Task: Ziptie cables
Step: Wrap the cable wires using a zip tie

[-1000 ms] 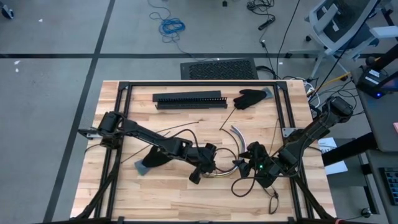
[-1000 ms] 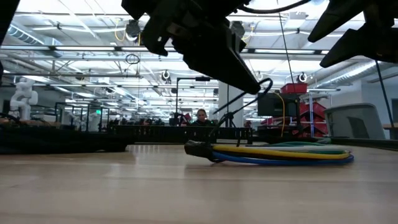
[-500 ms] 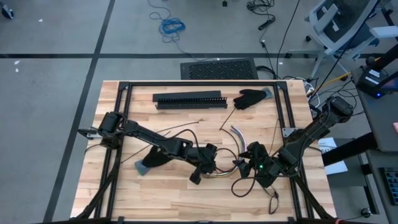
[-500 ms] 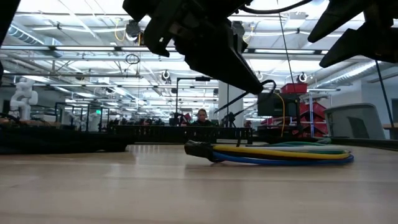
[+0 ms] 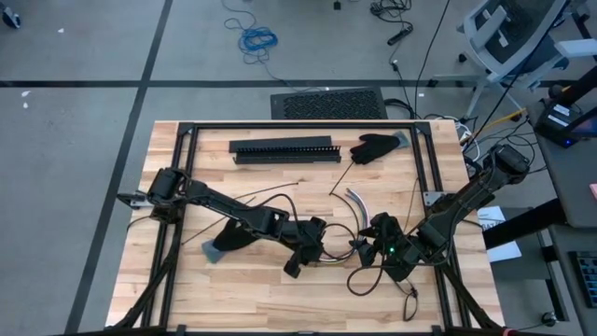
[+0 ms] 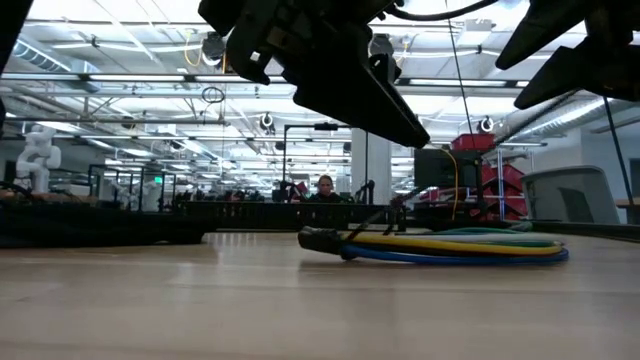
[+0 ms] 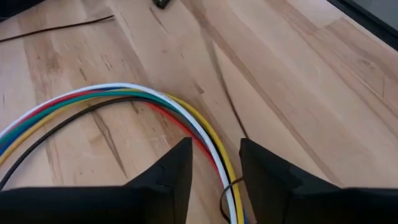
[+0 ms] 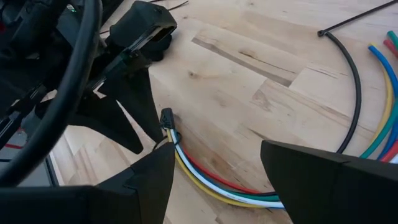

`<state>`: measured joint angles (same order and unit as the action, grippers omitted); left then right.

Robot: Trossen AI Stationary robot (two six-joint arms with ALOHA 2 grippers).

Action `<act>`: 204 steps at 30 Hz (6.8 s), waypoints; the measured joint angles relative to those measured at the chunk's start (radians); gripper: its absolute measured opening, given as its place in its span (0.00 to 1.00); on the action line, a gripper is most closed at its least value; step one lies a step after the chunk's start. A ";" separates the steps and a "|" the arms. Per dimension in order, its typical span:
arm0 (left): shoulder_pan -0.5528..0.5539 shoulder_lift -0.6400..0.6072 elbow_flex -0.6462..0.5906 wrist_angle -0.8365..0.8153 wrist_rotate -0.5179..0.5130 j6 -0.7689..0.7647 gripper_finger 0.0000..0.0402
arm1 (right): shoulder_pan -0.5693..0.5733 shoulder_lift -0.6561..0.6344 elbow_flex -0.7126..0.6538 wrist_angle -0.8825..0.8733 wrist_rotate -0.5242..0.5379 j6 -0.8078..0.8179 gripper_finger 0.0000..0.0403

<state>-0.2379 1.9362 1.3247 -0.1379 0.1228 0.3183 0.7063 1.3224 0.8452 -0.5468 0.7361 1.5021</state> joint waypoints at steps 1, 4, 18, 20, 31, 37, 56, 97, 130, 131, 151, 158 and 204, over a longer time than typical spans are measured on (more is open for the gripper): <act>0.000 0.000 0.000 0.000 -0.005 0.000 0.35 | 0.000 0.000 0.000 0.000 0.000 0.000 0.58; 0.006 0.000 0.000 -0.008 -0.043 0.000 0.36 | 0.000 0.000 0.000 -0.001 0.000 0.000 0.58; 0.121 -0.164 -0.016 -0.528 -0.120 0.001 0.36 | -0.040 -0.170 0.184 -0.746 -0.037 -0.067 0.58; 0.128 -0.194 -0.054 -0.541 -0.073 -0.003 0.36 | -0.005 -0.169 0.237 -0.866 -0.148 -0.100 0.58; 0.032 -0.424 -0.389 -0.314 -0.122 -0.259 0.36 | 0.460 0.085 0.167 -0.666 -0.488 0.561 0.50; -0.004 -0.453 -0.433 -0.197 -0.241 -0.253 0.36 | 0.396 0.349 0.153 -0.153 -0.365 0.676 0.45; -0.048 -0.500 -0.433 -0.302 -0.236 -0.340 0.36 | 0.235 0.399 0.153 0.011 0.028 0.701 0.54; -0.214 -0.558 -0.417 -0.266 -0.473 -0.789 0.36 | 0.390 0.044 -0.131 -0.749 -0.262 0.740 0.34; -0.199 -0.098 -0.121 -0.174 -0.397 -0.362 0.36 | 0.425 -0.109 -0.132 -0.271 0.286 0.601 0.35; -0.204 -0.086 -0.121 -0.160 -0.390 -0.362 0.36 | 0.425 -0.102 -0.132 -0.271 0.290 0.611 0.35; -0.227 0.046 -0.110 0.050 -0.485 -0.336 0.36 | 0.425 -0.088 -0.132 -0.241 0.285 0.633 0.35; -0.225 0.114 -0.050 0.029 -0.468 -0.306 0.36 | 0.425 -0.088 -0.132 -0.233 0.283 0.633 0.35; 0.018 0.028 -0.047 -0.032 -0.093 0.428 0.28 | 0.426 -0.089 -0.132 -0.173 0.283 0.632 0.35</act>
<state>-0.2201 1.9644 1.2778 -0.1700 0.0297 0.7468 1.1323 1.2335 0.7132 -0.7203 1.0191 2.1343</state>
